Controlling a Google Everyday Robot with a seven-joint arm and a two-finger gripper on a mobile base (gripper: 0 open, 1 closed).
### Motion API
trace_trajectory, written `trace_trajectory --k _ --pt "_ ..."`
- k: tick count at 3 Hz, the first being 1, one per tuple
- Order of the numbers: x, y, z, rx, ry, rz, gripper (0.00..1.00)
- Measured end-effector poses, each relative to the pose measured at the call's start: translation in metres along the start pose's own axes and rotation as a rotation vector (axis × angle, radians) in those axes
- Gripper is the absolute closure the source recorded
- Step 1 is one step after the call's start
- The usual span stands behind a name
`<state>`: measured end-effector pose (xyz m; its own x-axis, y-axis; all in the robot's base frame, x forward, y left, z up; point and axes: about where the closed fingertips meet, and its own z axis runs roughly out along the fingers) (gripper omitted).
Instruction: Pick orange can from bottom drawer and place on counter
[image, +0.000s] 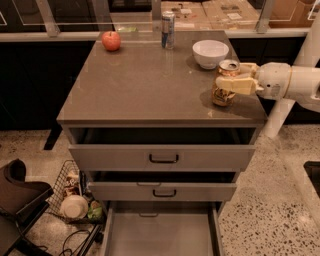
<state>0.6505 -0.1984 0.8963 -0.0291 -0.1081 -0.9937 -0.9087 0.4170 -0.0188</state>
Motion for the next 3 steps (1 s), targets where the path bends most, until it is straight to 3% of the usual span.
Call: trace_trajectory --k 1,3 --pt "0.0008 0.0004 0.0029 -0.005 -0.001 0.002 0.85" --pt "-0.0001 0.0023 0.0095 -0.016 -0.003 0.002 0.36"
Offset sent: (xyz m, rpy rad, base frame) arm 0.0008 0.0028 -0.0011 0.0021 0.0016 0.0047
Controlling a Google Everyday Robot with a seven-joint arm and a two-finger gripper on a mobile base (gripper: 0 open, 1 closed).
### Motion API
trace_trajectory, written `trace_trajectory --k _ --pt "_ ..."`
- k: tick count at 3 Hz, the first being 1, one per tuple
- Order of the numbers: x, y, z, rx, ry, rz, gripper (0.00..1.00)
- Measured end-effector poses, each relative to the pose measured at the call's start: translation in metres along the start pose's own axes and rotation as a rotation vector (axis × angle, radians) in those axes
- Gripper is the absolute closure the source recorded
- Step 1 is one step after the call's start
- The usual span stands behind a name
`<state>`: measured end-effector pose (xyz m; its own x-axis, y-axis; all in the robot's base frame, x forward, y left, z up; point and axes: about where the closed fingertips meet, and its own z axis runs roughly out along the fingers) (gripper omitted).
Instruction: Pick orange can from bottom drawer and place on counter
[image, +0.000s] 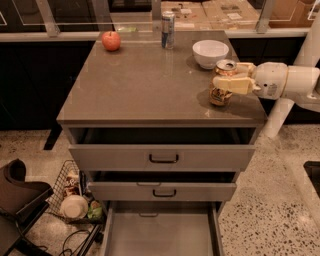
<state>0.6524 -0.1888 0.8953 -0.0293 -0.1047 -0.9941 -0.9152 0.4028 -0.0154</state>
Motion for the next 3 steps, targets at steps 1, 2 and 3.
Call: trace_trajectory --k 1,2,3 --pt "-0.0003 0.0008 0.0027 -0.005 -0.001 0.000 0.15" --pt "-0.0007 0.0017 0.0059 -0.010 -0.002 0.000 0.00" --pt "-0.0007 0.0017 0.0059 -0.010 -0.002 0.000 0.00"
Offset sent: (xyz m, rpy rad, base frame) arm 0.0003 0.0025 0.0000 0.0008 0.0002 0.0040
